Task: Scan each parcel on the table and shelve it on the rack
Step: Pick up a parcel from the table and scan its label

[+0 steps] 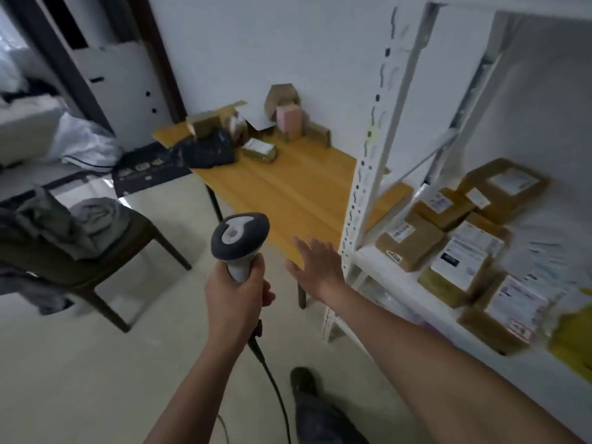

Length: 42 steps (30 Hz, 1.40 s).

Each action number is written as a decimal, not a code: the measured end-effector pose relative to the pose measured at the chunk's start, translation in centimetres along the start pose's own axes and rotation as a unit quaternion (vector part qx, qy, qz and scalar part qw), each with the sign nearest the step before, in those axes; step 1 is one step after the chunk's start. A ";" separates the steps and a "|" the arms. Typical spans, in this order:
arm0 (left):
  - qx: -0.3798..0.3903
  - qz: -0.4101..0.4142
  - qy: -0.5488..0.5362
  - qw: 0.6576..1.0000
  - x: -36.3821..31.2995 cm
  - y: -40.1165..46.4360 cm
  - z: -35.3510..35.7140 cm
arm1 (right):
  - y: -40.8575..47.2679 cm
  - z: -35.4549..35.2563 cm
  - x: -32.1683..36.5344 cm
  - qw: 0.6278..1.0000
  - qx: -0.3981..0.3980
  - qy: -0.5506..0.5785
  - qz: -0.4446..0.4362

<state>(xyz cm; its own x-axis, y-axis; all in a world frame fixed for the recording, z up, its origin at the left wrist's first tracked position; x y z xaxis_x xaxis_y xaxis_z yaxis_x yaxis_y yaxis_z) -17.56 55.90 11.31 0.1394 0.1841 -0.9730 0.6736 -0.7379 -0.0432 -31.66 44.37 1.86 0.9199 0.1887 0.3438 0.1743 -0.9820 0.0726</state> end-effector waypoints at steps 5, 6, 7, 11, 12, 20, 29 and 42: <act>-0.030 -0.006 -0.001 1.000 -0.4 11.2 1.9 | 11.4 4.0 4.4 0.999 0.022 0.032 -0.020; -0.037 -0.006 -0.001 0.999 -0.9 13.6 2.5 | 13.8 4.6 5.1 0.999 0.024 0.039 -0.020; -0.043 -0.008 0.001 0.999 -1.5 15.8 3.1 | 16.2 5.0 5.8 0.998 0.028 0.047 -0.018; -0.057 0.004 0.005 0.998 -4.3 23.7 4.5 | 24.1 6.0 7.9 0.998 0.035 0.056 -0.017; -0.059 0.003 0.002 0.998 -4.8 25.4 4.9 | 25.9 6.2 8.2 0.998 0.034 0.059 -0.012; -0.008 -0.011 0.004 1.000 -5.1 38.7 9.6 | 38.0 9.2 8.5 0.997 0.029 0.048 0.049; 0.098 0.010 0.014 0.995 -6.2 54.8 13.1 | 50.2 11.8 8.2 0.981 -0.011 0.034 0.190; 0.163 -0.044 0.033 0.985 -3.6 68.6 20.0 | 60.1 16.7 5.4 0.956 0.007 0.023 0.291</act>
<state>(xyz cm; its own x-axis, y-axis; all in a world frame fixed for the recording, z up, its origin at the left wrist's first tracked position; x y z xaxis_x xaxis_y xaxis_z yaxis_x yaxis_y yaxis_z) 13.60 -8.35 7.37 0.1459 0.2903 -0.9458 0.4178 -0.8846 -0.2071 -10.30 -13.74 -7.59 0.8457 -0.3906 0.3637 -0.3578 -0.9206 -0.1566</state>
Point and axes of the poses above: each hand's wrist, its own y-axis towards the middle knuckle, its own z-axis out of the palm, x = y × z, the point moved 6 cm from there along y, towards the middle knuckle, and after that the axes turned 13 degrees about -x, right-handed, at the moved point
